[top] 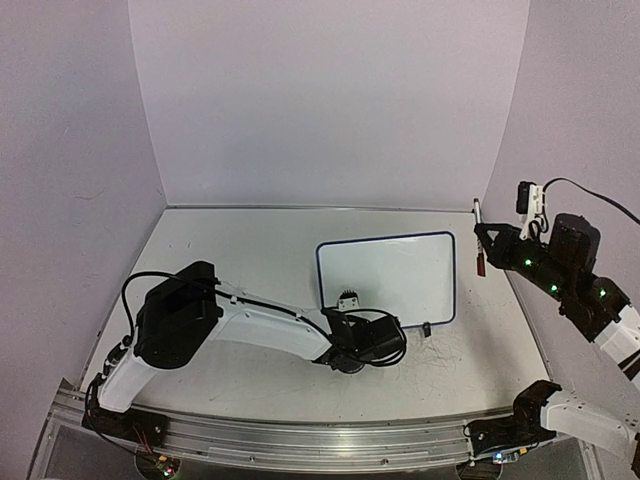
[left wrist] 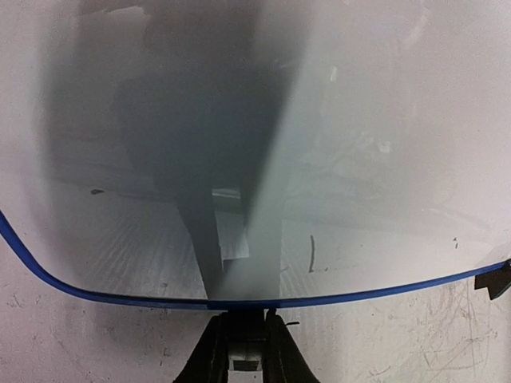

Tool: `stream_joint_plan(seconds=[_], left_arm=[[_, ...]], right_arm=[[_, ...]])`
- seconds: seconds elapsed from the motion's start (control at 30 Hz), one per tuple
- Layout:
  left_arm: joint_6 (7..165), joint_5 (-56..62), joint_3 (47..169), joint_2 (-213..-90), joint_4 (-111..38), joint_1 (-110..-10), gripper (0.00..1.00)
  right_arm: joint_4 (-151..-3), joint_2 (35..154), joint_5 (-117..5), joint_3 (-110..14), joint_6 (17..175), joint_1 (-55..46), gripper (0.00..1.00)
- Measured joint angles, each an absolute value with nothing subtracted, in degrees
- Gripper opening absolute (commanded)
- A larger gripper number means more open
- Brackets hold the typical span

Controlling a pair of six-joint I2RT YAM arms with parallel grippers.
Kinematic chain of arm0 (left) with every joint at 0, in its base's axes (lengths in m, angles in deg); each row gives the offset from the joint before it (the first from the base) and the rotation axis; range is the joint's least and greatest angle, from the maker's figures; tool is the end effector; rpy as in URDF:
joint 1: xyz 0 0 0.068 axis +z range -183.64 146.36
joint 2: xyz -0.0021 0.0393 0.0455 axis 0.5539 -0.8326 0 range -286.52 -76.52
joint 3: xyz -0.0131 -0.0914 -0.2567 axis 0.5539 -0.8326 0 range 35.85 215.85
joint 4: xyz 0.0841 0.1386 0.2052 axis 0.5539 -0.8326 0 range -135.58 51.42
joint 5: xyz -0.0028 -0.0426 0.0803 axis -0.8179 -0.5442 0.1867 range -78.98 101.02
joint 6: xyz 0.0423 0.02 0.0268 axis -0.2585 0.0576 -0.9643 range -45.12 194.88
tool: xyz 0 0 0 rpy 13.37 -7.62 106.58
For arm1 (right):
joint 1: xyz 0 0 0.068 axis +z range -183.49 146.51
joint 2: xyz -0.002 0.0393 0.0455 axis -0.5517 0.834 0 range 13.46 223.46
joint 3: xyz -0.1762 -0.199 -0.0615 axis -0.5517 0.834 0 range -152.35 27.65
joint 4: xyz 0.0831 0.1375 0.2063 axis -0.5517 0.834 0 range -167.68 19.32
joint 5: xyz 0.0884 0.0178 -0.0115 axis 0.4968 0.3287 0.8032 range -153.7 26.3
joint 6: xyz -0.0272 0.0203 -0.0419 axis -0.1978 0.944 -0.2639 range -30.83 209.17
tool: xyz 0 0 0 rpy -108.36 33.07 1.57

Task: Write a sentence on the whiteboard
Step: Move the whiteboard to the center of the board, then pass from the right arm to the left

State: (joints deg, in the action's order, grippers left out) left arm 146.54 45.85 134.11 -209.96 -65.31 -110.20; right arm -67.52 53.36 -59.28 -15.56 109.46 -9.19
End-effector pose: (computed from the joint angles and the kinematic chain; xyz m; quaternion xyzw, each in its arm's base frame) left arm 0.1324 -0.4670 0.1219 -0.0329 0.9279 -0.1431 0.3426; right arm 0.1513 0.0714 0.3438 -0.0517 0.7461 0.2783 0.6027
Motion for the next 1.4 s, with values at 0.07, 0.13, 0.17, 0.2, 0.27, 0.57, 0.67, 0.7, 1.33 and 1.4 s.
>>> stream_joint_plan(seconds=[0.07, 0.13, 0.17, 0.2, 0.27, 0.57, 0.67, 0.7, 1.33, 1.4], left_arm=[[146.98, 46.04, 134.09, -209.96, -65.63, -110.26, 0.29], [146.99, 45.83, 134.07, -209.96, -66.16, -110.32, 0.34], [146.89, 45.74, 134.07, -209.96, -66.22, -110.35, 0.36], [146.88, 45.65, 134.07, -209.96, -66.19, -110.38, 0.37], [146.77, 45.45, 134.06, -209.96, -66.46, -110.48, 0.39], [144.29, 43.04, 131.59, -207.24, -67.02, -110.92, 0.54], [141.91, 41.47, 127.15, -202.89, -65.8, -111.48, 0.61], [140.79, 40.73, 125.21, -201.28, -63.61, -111.69, 0.65], [119.58, 18.13, 90.73, -167.03, -18.7, -104.95, 0.85], [119.67, 16.29, 87.3, -164.2, -14.88, -102.25, 0.87]], right_arm=[[-67.54, 53.36, -59.14, -15.41, 109.46, -9.19, 0.0], [-67.47, 53.4, -58.98, -15.29, 109.46, -9.19, 0.0], [-67.49, 53.44, -58.89, -15.28, 109.46, -9.19, 0.0], [-67.5, 53.45, -58.75, -15.28, 109.47, -9.19, 0.0], [-67.55, 53.45, -58.48, -15.21, 109.46, -9.19, 0.0], [-67.5, 54.1, -54.95, -14.78, 109.32, -9.19, 0.0], [-67.57, 55.01, -51.67, -14.78, 109.28, -9.19, 0.0], [-67.67, 55.15, -50.53, -14.76, 109.39, -9.19, 0.0], [-95.95, 64.05, -40.8, -8.85, 126.22, 2.15, 0.0], [-98.98, 65.94, -41.97, -8.84, 127.85, 3.62, 0.0]])
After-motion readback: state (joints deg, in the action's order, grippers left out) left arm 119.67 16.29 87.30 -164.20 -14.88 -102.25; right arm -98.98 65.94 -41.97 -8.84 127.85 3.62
